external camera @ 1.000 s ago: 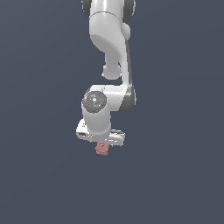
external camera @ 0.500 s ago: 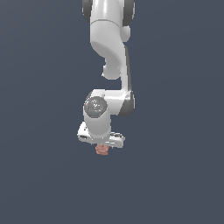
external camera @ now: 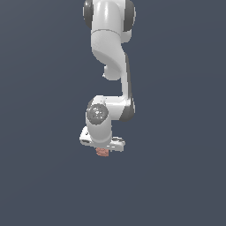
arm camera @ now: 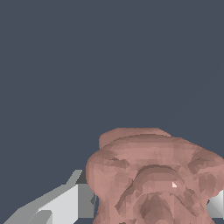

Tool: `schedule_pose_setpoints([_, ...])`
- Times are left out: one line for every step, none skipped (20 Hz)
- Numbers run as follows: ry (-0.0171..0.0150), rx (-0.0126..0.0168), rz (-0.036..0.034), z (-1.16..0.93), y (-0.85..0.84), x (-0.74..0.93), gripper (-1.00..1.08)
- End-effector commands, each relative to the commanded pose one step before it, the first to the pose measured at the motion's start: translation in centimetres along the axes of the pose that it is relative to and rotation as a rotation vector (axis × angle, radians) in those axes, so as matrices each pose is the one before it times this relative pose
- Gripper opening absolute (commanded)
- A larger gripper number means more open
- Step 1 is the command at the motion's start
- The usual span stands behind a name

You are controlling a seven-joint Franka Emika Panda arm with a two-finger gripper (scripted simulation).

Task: Pick up the object and move it to a goal position.

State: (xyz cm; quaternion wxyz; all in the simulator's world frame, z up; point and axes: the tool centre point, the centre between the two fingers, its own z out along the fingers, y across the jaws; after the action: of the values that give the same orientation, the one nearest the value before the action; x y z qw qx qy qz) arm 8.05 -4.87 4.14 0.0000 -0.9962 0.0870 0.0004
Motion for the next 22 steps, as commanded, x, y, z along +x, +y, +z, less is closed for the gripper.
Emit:
schedule_pose_setpoints([0.00085,0.00001,0.00005,-0.014,0.003,0.054,-1.0])
schedule_pose_setpoints([0.0,0.0,0.0,0.0,0.0,0.0,-1.0])
schedule_pose_setpoints([0.0,0.0,0.0,0.0,0.0,0.0,-1.0])
schedule_pose_setpoints([0.0,0.0,0.0,0.0,0.0,0.0,-1.0])
schedule_pose_setpoints([0.0,0.0,0.0,0.0,0.0,0.0,-1.0])
schedule_pose_setpoints([0.0,0.0,0.0,0.0,0.0,0.0,-1.0])
schedule_pose_setpoints([0.0,0.0,0.0,0.0,0.0,0.0,-1.0])
schedule_pose_setpoints([0.0,0.0,0.0,0.0,0.0,0.0,-1.0])
schedule_pose_setpoints([0.0,0.0,0.0,0.0,0.0,0.0,-1.0])
schedule_pose_setpoints([0.0,0.0,0.0,-0.004,0.001,-0.009,-1.0])
schedule_pose_setpoints([0.0,0.0,0.0,-0.023,0.007,-0.007,-1.0])
schedule_pose_setpoints([0.0,0.0,0.0,-0.068,0.022,-0.02,-1.0])
schedule_pose_setpoints([0.0,0.0,0.0,-0.114,0.037,-0.033,-1.0])
schedule_pose_setpoints([0.0,0.0,0.0,-0.16,0.053,-0.046,-1.0])
schedule_pose_setpoints([0.0,0.0,0.0,-0.206,0.068,-0.06,-1.0])
schedule_pose_setpoints([0.0,0.0,0.0,-0.253,0.083,-0.073,-1.0])
schedule_pose_setpoints([0.0,0.0,0.0,-0.301,0.099,-0.087,-1.0])
schedule_pose_setpoints([0.0,0.0,0.0,-0.349,0.115,-0.101,-1.0])
schedule_pose_setpoints([0.0,0.0,0.0,-0.398,0.131,-0.115,-1.0])
schedule_pose_setpoints([0.0,0.0,0.0,-0.449,0.147,-0.129,-1.0])
schedule_pose_setpoints([0.0,0.0,0.0,-0.5,0.164,-0.143,-1.0])
schedule_pose_setpoints([0.0,0.0,0.0,-0.553,0.181,-0.158,-1.0])
